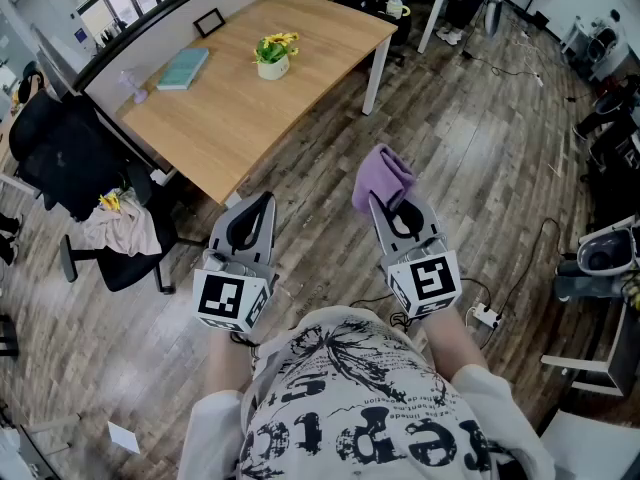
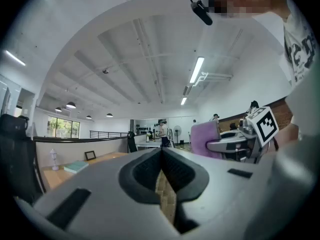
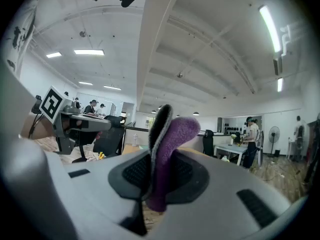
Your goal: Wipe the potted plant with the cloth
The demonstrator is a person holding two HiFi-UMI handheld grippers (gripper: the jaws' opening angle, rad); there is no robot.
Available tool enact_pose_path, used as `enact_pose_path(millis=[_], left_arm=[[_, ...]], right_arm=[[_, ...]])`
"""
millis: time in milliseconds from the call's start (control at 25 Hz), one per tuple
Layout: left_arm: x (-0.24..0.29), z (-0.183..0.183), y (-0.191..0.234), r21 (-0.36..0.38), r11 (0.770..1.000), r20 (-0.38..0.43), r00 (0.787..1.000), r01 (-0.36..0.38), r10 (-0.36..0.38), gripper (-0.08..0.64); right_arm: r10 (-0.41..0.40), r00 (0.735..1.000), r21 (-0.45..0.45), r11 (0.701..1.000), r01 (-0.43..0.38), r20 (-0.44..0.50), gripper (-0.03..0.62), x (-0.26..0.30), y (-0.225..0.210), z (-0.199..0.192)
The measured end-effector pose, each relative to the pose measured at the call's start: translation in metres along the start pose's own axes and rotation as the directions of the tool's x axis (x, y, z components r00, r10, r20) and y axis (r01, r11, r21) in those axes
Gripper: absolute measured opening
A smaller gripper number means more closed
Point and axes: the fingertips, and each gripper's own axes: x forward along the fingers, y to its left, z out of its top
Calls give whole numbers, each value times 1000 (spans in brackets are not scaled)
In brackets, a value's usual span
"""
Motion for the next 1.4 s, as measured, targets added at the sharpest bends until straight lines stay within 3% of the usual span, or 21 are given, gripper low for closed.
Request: enact_pose_path(millis=[640,920,1160,1400], left_arm=[[15,-18,43,-46,998,-18,999,42,-43,3],[39,-37,66,-67,998,-45,999,8,-11,3],[97,-49,85,-47,997,-53,996,-67,65,3],[197,-46,108,-40,982,-75,981,-184,181,3]], right_arm=[[-66,995,71,995,71,-74,64,42,5,-21],[-27,995,53,998,32,-91,66,77,-7,-32],[43,996,39,998,-40,-74,67,136,-55,-48],[161,980,24,987,-159,-118,67,222,-137,-64]])
